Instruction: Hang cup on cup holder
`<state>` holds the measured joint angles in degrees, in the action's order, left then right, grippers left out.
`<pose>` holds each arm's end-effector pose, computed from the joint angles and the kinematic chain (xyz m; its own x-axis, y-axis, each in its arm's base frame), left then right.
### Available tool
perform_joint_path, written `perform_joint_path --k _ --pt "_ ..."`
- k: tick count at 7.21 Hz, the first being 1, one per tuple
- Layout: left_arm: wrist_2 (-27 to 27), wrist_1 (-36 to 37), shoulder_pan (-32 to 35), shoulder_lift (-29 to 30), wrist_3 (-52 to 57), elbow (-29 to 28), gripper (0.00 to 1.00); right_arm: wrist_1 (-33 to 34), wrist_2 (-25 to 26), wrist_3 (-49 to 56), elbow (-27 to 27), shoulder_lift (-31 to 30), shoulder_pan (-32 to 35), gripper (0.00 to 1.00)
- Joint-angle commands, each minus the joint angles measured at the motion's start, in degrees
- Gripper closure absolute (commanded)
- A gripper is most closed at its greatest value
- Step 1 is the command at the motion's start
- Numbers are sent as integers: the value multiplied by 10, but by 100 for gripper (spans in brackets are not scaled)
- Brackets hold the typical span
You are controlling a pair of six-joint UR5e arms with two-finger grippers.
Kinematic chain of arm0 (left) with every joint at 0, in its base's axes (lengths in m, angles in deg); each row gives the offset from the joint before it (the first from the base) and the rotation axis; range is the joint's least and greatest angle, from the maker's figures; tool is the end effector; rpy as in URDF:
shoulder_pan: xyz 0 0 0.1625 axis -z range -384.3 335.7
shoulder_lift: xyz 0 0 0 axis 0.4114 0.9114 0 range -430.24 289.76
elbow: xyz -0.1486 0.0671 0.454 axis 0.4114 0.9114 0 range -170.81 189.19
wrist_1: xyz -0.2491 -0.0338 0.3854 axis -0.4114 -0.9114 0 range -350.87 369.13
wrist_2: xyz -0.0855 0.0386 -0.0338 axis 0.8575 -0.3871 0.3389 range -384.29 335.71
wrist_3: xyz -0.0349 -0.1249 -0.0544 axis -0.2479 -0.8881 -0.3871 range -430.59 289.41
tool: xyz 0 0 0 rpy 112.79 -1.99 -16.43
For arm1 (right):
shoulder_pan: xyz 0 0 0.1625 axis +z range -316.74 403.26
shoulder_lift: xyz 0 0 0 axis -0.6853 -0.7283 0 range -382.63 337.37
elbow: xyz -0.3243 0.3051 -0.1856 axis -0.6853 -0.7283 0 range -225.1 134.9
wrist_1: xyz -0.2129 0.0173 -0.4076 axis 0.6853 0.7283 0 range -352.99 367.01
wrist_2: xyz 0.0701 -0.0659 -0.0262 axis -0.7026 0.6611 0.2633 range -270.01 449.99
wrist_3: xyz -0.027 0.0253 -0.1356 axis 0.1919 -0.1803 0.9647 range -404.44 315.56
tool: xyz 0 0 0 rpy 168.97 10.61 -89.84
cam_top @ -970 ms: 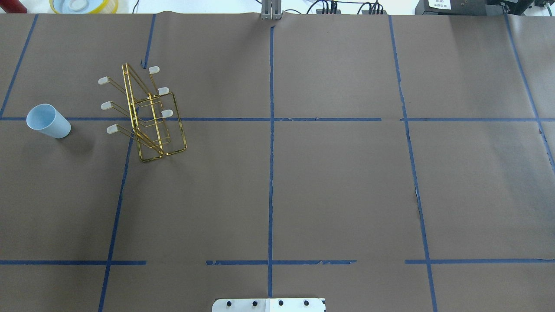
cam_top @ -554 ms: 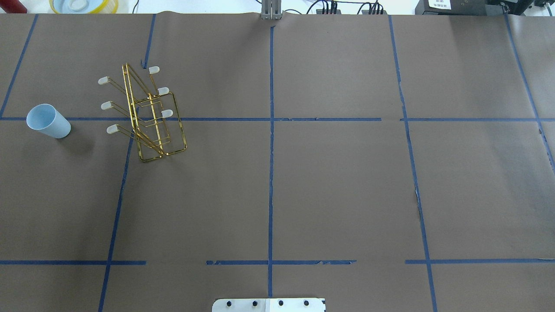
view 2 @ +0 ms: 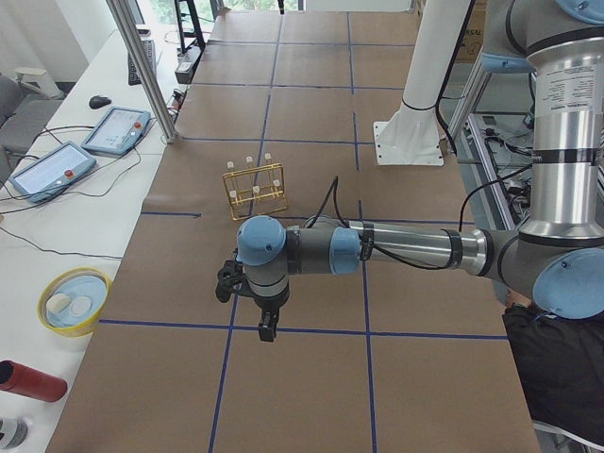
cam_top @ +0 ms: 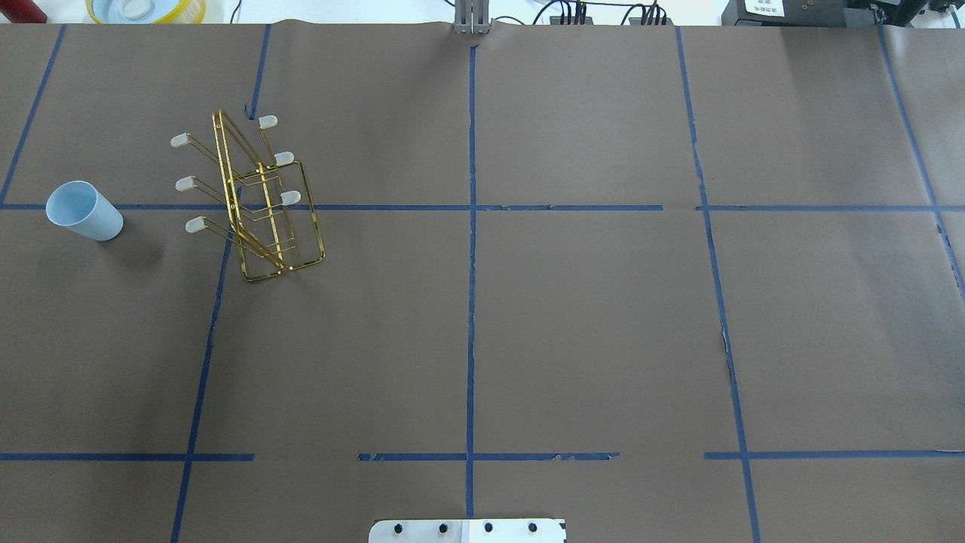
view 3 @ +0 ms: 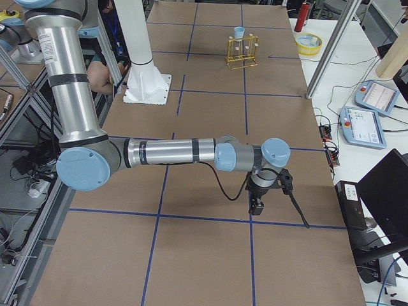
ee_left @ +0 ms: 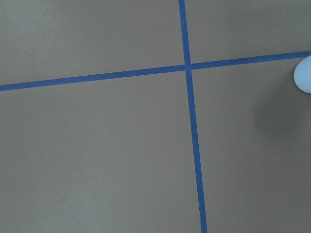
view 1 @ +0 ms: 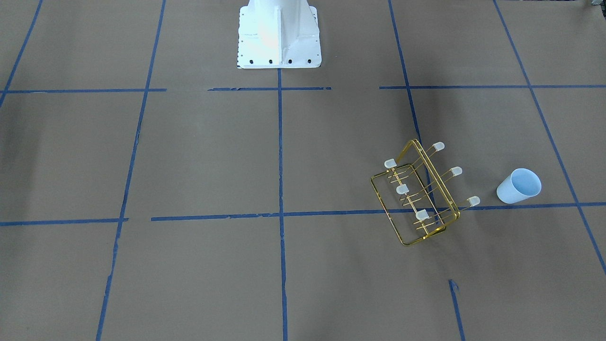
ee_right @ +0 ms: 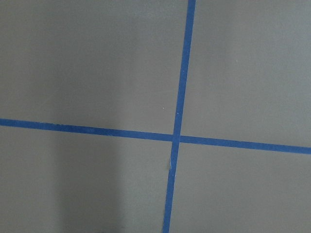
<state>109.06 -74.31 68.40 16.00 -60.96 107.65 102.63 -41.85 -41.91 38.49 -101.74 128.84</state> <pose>-0.0604 -0.5014 0.7132 0.7229 0.1116 -0.6819 -0.0751 0.9937 0.0830 -0.0089 -0.6290 0.7085 0.7398 -0.0881 0.6670 0.1098 0.9939 0.0095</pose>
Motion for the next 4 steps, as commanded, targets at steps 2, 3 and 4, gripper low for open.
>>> perform_joint_path --k 2,3,4 --pt "-2 -29 -1 6 -2 -11 0 0 0 0 0 0 0 0" --pt "-2 -32 -1 16 -33 -8 0 0 0 0 0 0 0 0" --pt "-2 -34 -1 17 -48 -1 0 0 0 0 0 0 0 0"
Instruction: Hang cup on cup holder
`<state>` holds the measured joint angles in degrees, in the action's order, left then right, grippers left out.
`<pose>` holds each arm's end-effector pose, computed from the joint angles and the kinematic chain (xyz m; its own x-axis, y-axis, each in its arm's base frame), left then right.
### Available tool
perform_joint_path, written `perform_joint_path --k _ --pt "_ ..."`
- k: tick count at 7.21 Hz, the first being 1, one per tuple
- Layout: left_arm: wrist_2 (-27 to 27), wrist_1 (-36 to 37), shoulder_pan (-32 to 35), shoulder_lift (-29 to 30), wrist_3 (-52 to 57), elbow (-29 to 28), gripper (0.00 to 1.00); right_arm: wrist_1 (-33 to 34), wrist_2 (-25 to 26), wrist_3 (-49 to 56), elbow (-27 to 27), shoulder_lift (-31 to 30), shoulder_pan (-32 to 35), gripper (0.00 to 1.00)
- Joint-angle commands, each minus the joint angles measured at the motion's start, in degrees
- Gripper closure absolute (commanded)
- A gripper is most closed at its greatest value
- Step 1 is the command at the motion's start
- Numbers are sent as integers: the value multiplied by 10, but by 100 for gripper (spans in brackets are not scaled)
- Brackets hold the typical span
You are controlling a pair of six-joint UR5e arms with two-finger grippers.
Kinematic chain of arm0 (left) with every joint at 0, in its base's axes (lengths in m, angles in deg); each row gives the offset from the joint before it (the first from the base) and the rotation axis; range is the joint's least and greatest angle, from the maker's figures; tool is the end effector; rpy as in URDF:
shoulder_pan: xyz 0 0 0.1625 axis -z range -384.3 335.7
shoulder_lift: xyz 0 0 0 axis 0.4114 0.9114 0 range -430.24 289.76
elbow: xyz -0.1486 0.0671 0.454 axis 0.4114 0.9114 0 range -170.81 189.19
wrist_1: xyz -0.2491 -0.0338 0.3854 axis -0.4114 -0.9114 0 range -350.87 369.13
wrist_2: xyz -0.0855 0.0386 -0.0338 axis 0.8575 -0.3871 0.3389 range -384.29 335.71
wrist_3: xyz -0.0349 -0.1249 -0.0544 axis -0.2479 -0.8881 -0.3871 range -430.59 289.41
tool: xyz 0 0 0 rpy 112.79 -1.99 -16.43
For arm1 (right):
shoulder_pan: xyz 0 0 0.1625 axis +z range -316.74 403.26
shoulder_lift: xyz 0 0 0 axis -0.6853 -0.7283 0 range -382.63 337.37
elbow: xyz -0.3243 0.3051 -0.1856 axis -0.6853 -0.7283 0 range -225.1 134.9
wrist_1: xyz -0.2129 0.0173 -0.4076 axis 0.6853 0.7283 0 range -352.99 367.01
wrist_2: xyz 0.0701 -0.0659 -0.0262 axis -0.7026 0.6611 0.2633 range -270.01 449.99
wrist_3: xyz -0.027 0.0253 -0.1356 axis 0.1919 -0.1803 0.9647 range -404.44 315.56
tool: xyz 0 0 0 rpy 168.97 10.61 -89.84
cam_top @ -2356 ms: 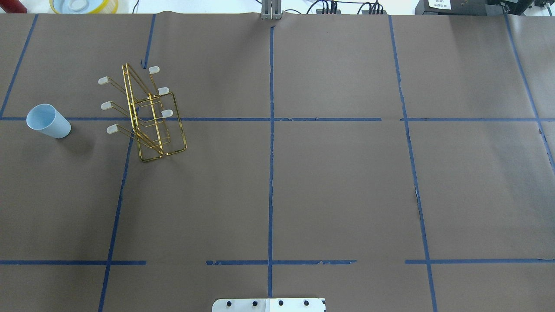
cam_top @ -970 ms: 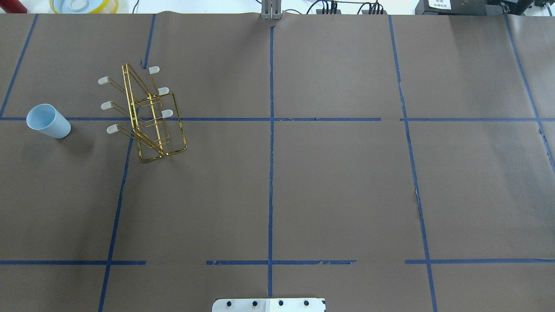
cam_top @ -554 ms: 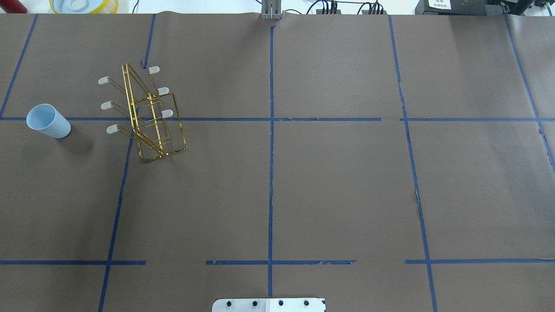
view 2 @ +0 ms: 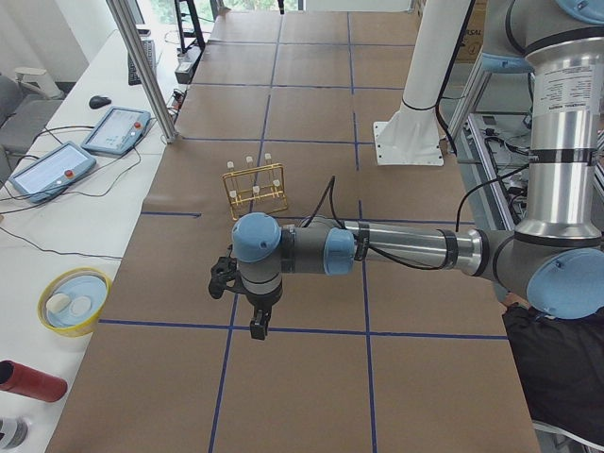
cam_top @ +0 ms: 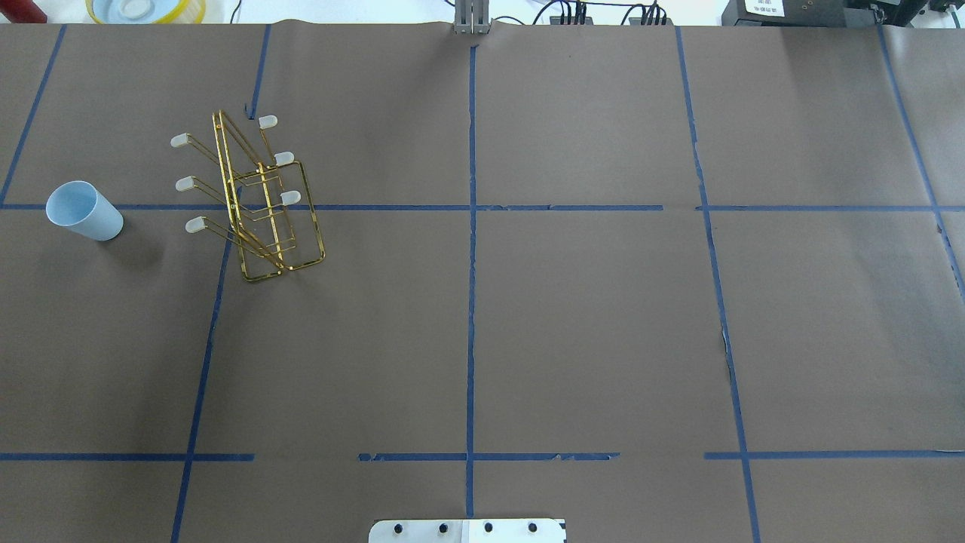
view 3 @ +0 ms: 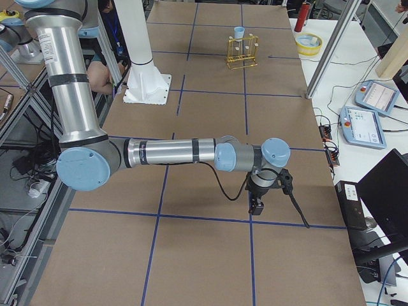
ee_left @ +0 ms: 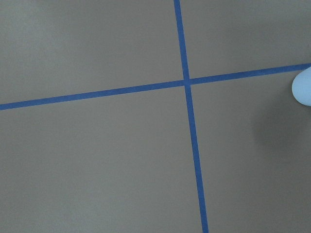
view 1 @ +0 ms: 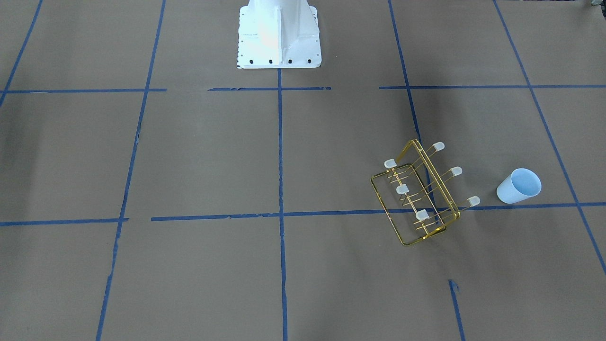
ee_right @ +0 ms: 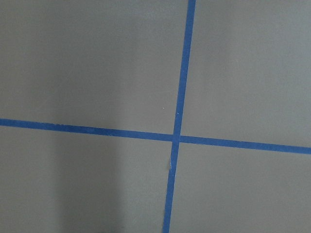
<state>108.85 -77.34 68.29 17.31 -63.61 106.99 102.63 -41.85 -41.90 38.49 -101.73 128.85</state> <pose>-0.0606 -0.5187 0.7028 0.7299 0.1104 -0.6746 -0.0440 0.9924 0.1148 -0.0088 -0.6291 0.7084 0.7398 -0.0883 0.6670 0.1097 0.9939 0.0098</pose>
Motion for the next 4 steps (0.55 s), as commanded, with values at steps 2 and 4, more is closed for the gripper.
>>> perform_joint_path --k 2,4 --pt "-1 -81 -1 10 -67 -2 0 0 0 0 0 0 0 0" --pt "-2 -151 -16 10 -122 -1 0 0 0 0 0 0 0 0"
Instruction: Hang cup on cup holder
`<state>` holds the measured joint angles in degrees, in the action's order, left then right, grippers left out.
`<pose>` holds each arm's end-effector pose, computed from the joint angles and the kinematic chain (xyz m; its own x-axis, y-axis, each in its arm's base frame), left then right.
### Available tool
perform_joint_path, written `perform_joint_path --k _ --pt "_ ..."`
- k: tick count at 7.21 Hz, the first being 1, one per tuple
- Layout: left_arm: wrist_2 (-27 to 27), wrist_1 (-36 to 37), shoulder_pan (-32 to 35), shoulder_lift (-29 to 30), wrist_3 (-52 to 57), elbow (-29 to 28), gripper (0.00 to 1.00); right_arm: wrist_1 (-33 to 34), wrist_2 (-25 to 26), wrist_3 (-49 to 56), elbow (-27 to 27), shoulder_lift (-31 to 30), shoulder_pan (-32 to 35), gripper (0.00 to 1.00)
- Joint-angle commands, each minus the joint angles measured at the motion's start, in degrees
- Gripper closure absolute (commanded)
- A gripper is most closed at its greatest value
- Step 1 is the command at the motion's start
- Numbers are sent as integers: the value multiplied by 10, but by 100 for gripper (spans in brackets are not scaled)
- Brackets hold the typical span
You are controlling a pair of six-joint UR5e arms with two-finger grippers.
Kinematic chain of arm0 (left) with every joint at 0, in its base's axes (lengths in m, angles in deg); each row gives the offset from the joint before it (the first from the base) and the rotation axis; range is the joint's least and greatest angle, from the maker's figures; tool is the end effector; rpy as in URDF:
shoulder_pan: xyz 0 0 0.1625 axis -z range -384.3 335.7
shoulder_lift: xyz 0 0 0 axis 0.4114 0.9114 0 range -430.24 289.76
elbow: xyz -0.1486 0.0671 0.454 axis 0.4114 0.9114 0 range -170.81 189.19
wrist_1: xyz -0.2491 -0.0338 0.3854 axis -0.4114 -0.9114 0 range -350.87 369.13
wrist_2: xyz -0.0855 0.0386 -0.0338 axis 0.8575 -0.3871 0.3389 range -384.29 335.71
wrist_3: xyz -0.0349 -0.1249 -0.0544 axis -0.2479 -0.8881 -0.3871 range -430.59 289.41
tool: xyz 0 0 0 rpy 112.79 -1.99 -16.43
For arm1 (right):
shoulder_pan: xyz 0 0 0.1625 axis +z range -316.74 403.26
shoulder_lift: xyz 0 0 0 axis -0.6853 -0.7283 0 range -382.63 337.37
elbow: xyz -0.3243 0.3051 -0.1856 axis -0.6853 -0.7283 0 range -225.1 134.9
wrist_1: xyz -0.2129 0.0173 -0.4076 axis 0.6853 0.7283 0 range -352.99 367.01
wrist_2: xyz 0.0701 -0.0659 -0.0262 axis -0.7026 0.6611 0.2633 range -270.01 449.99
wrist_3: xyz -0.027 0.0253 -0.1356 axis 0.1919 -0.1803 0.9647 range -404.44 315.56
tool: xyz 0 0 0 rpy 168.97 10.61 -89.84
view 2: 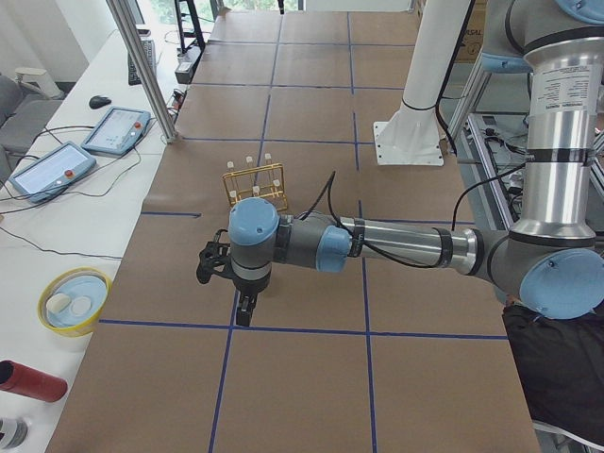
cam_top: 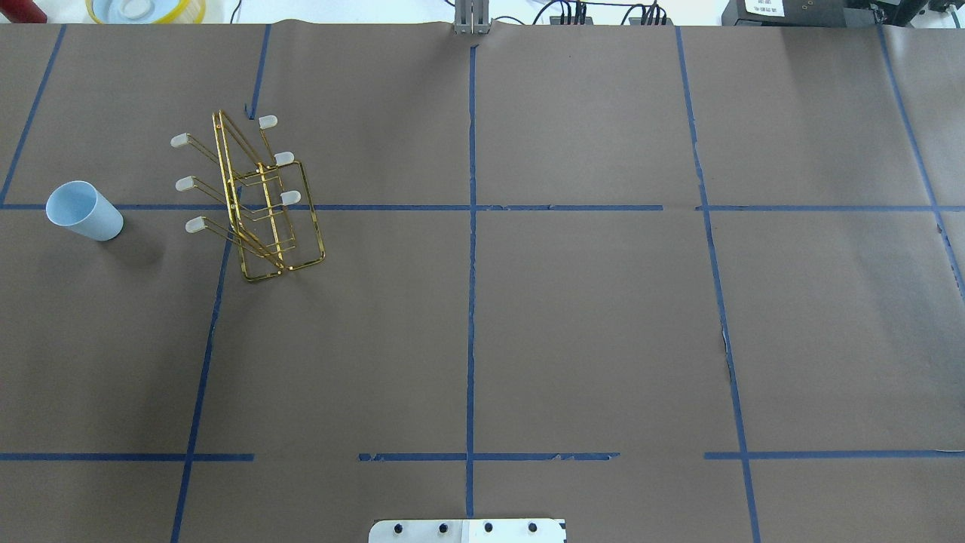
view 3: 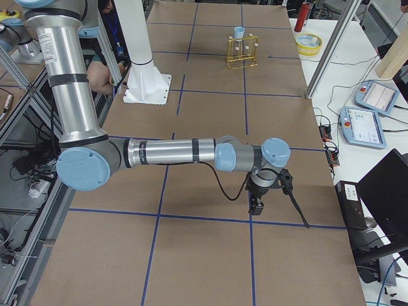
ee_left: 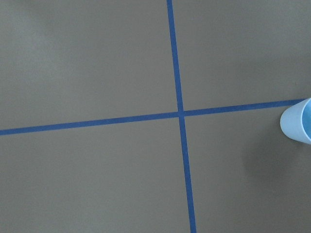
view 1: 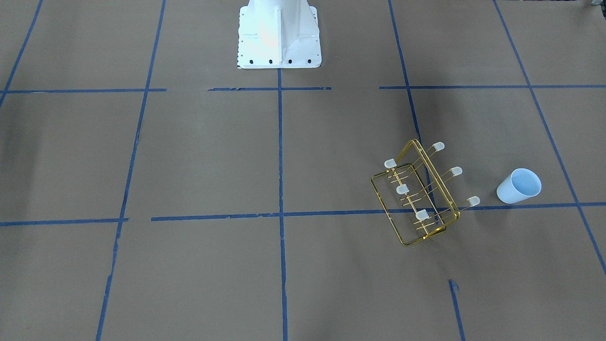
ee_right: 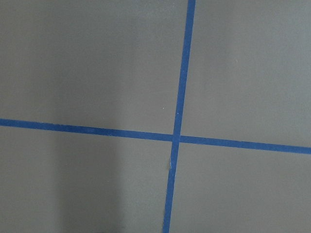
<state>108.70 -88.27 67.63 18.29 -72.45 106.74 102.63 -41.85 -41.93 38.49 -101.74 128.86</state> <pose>-0.0557 -0.5450 0.6748 0.7349 0.1029 -0.6704 0.0565 0.9757 0.2117 -0.0087 -0.6290 0.7085 0.7399 -0.0875 0.6670 0.1092 0.9940 0.0093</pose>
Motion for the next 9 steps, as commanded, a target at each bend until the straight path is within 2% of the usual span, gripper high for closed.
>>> perform_joint_path --k 1,2,3,4,7,9 --pt "-11 -81 -30 -1 -72 4 0 0 0 0 0 0 0 0" --pt "-46 -116 -67 0 -121 9 0 0 0 0 0 0 0 0" --pt "-62 -181 -97 -1 -196 18 0 0 0 0 0 0 0 0" --pt "-104 -243 -136 -5 -268 24 0 0 0 0 0 0 0 0" --pt "-248 -337 -247 -12 -432 65 0 0 0 0 0 0 0 0" --pt "-351 -413 -321 -34 -520 67 0 0 0 0 0 0 0 0"
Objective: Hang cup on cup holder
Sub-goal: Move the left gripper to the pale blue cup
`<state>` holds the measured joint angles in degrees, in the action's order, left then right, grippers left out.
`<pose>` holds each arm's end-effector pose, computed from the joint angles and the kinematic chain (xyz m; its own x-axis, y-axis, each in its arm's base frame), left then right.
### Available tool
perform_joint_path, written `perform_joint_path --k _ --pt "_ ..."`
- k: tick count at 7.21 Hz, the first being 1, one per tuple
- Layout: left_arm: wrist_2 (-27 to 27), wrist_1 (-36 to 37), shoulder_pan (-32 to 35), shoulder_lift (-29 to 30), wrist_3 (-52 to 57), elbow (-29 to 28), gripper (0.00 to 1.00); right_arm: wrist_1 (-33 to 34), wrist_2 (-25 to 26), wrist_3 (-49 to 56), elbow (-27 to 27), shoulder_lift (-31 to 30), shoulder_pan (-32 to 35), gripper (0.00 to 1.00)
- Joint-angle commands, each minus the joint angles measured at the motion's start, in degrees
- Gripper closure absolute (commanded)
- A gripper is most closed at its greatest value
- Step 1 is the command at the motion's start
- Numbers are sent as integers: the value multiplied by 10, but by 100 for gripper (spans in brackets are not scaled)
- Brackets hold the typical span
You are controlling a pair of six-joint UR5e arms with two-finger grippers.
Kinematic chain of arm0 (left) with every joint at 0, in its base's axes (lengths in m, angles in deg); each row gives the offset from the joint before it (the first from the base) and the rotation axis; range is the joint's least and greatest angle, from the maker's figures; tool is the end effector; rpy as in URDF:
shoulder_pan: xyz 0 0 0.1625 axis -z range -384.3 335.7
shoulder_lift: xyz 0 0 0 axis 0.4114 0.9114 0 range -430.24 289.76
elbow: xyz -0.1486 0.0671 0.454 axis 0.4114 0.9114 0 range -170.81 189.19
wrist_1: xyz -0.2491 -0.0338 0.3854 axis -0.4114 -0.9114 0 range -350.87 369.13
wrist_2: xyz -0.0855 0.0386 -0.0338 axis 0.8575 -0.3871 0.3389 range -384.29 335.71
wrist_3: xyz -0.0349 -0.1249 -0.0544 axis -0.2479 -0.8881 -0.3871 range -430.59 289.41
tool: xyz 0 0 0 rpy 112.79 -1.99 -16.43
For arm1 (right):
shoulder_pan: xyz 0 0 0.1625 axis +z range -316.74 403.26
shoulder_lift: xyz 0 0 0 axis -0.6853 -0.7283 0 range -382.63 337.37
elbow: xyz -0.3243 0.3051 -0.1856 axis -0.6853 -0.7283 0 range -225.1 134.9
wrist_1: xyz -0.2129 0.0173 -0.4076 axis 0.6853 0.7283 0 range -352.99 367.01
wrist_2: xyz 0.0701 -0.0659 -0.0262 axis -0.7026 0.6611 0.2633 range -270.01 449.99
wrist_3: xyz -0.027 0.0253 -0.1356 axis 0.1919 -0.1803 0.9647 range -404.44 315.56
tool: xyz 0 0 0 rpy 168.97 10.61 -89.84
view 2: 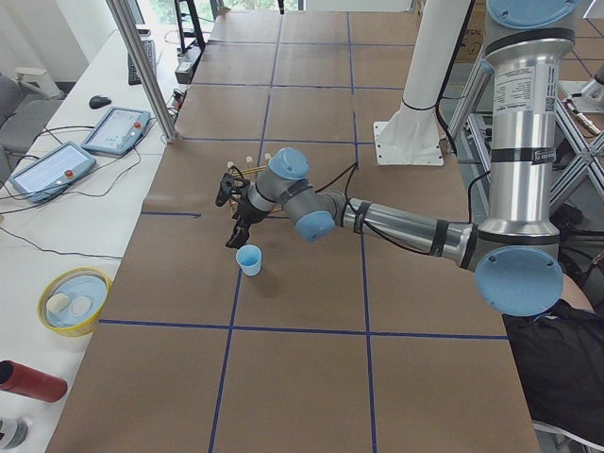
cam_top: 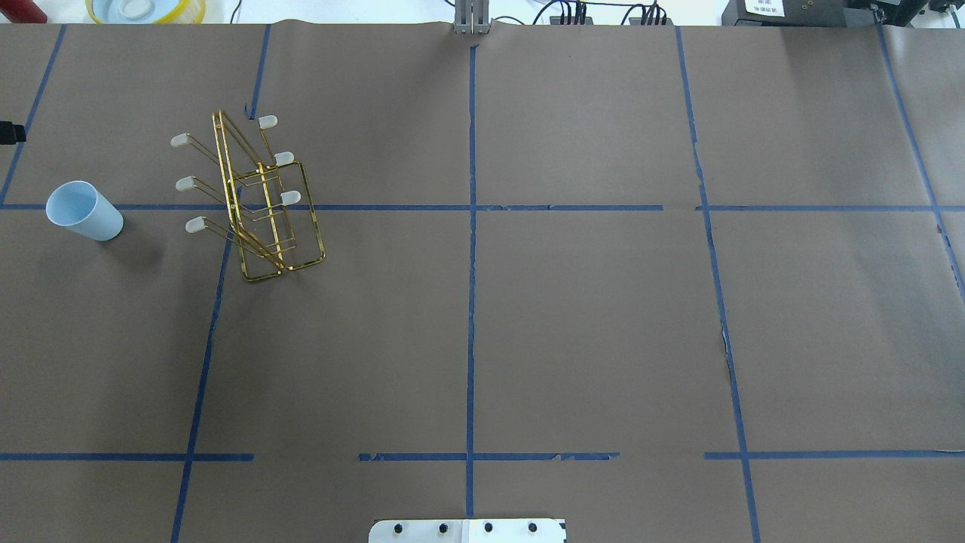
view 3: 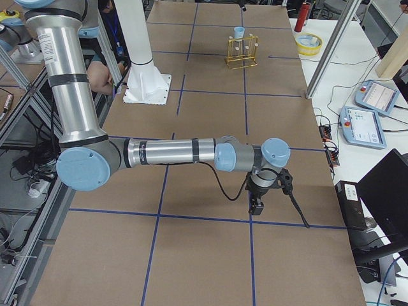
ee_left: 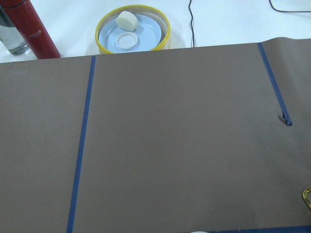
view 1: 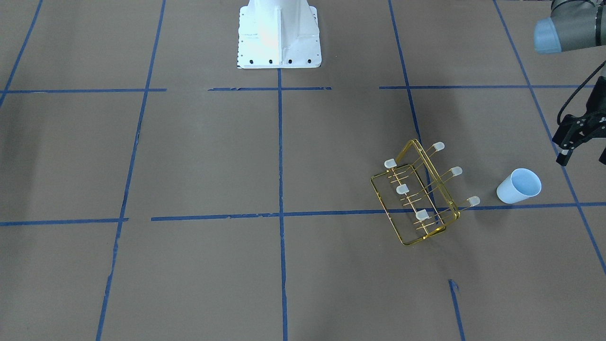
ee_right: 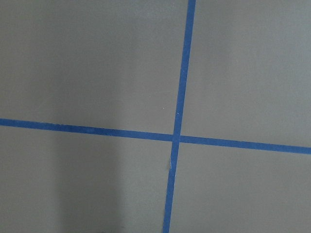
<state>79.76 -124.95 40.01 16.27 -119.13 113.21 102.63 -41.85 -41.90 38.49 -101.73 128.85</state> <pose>0.1589 -0.5590 0.5612 0.7101 0.0057 -0.7041 0.4245 0.7944 0.4345 -0.0088 -0.6291 0.7084 0.7398 -0.0883 0.6670 0.1097 0.9939 0.0098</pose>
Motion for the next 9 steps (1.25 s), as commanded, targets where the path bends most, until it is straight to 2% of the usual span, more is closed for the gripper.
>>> perform_joint_path --k 1,3,5,7,9 --pt "-112 -103 -91 -31 -73 0 0 0 0 0 0 0 0 0" --pt "-182 -216 -138 -75 -78 -25 0 0 0 0 0 0 0 0" --pt "-273 -230 -188 -92 -135 -41 0 0 0 0 0 0 0 0" --pt "-342 -275 -224 -92 -141 -85 0 0 0 0 0 0 0 0" --pt "-382 -295 -246 -83 -156 -127 0 0 0 0 0 0 0 0"
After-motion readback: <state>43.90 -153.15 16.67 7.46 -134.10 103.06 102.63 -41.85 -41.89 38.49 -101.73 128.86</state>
